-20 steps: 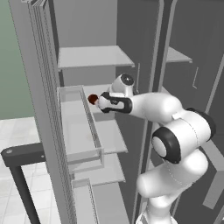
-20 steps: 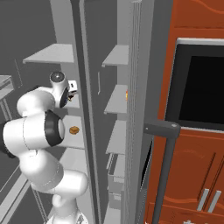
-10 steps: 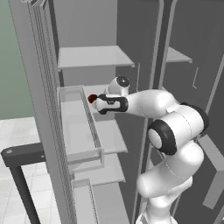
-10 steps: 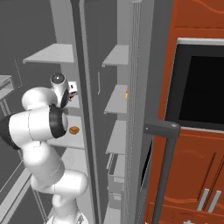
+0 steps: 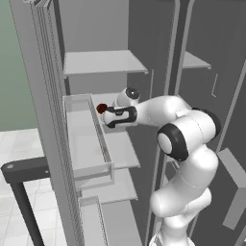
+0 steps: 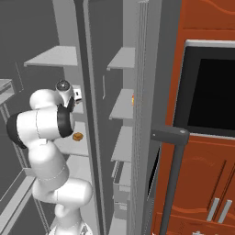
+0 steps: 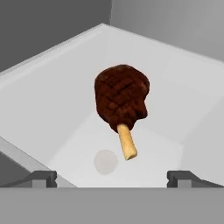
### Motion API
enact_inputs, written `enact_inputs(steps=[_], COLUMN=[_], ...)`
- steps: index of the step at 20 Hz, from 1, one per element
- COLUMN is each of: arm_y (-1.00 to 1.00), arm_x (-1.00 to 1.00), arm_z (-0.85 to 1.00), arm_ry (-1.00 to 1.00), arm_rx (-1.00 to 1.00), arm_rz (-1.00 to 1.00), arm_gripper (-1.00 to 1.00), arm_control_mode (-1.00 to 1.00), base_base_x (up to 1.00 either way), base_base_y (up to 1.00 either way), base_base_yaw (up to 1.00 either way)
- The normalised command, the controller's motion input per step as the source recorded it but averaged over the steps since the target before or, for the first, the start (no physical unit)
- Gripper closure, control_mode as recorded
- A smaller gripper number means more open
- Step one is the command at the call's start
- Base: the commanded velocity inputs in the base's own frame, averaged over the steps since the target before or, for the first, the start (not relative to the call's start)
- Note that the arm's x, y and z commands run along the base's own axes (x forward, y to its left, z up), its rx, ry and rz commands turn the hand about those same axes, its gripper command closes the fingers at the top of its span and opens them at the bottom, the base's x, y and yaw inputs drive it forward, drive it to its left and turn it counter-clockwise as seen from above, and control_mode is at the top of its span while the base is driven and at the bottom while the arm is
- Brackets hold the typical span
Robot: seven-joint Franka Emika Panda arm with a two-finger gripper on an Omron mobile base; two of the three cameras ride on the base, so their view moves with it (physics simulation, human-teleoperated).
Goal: There's a steak in the fridge that needs to be moved to the freezer for freezing. Pick up the steak from the fridge, place it on any shelf in the freezer, and close the fridge and freezer doors when done.
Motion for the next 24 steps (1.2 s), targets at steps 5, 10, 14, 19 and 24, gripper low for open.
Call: enact_inputs(steps=[5,10,14,19,24], arm_y=[0.05,0.2,0.17,0.19,0.14], arm_x=[0.34,0.31,0.31,0.35,0.33], arm_z=[-0.04,-0.09,-0.23,-0.3,-0.25], arm_ry=[0.02,0.05,0.06,0.06,0.01], arm_rx=[0.0,0.0,0.0,0.0,0.0], arm_rz=[0.0,0.0,0.0,0.0,0.0], arm_gripper=[-1.0,-1.0,-1.0,-1.0,-1.0], arm_control_mode=[-1.0,-1.0,-1.0,-1.0,-1.0], base_base_x=[0.0,0.0,0.0,0.0,0.0], base_base_y=[0.0,0.0,0.0,0.0,0.0], base_base_yaw=[0.0,0.0,0.0,0.0,0.0])
